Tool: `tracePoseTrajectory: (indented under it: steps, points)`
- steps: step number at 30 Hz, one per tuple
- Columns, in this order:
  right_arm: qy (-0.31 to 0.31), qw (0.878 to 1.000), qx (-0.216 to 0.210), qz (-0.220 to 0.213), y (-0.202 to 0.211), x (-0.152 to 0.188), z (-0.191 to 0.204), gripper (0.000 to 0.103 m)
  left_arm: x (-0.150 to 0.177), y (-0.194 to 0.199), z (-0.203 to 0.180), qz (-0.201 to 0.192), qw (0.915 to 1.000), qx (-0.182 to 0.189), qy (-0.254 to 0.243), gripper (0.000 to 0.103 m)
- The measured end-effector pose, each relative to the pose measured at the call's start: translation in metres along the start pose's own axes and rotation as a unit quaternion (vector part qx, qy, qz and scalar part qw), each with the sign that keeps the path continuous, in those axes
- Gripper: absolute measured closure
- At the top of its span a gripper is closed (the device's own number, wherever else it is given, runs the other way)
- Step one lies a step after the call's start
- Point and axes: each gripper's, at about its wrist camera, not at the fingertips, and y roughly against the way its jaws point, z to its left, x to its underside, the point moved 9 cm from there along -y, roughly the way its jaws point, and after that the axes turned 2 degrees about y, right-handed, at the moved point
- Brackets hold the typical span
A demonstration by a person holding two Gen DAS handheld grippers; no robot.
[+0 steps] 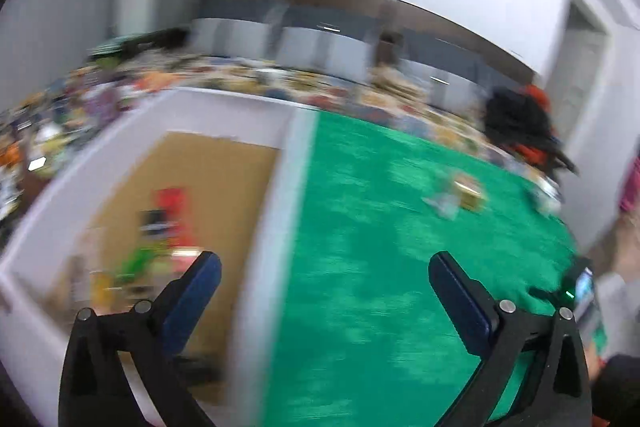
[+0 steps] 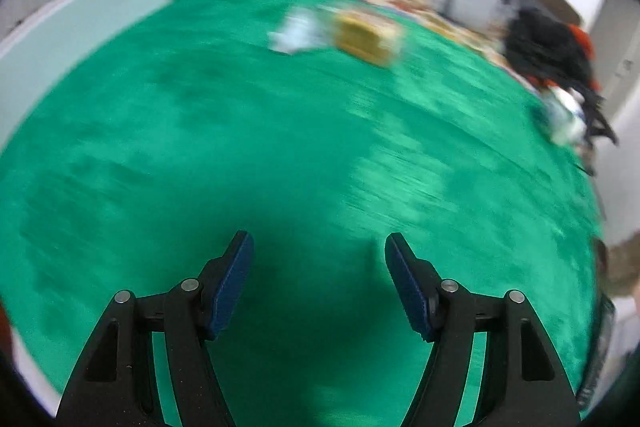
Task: Organize snacks
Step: 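Move both open tools back over the remaining snacks on the table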
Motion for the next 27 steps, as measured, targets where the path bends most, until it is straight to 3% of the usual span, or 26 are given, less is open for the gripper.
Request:
tracePoseTrajectory:
  steps: [3,9,15,18,27]
  points:
    - [-0.037,0.999,0.028,0.001,0.0,0.019,-0.041,0.031,0.026,-0.046,-0.058,0.049,0.9974,0.022,-0.048,0.0]
    - [-0.101,0.995,0.015,-0.017,-0.006,0.027,-0.071,0.021,0.082,-0.142,-0.118,0.127,0.9868,0.022,-0.099,0.001]
    - [-0.139,0.99,-0.013,-0.008,-0.013,0.029,-0.079,0.015,0.103,-0.202,-0.135,0.128,0.9853,-0.02,-0.111,0.001]
    - [-0.149,0.989,-0.012,-0.007,-0.013,0.032,-0.083,0.014,0.106,-0.215,-0.127,0.13,0.9836,-0.044,-0.117,0.001]
    - [-0.149,0.989,-0.011,-0.006,-0.013,0.033,-0.082,0.013,0.105,-0.212,-0.121,0.13,0.9836,-0.043,-0.117,0.0]
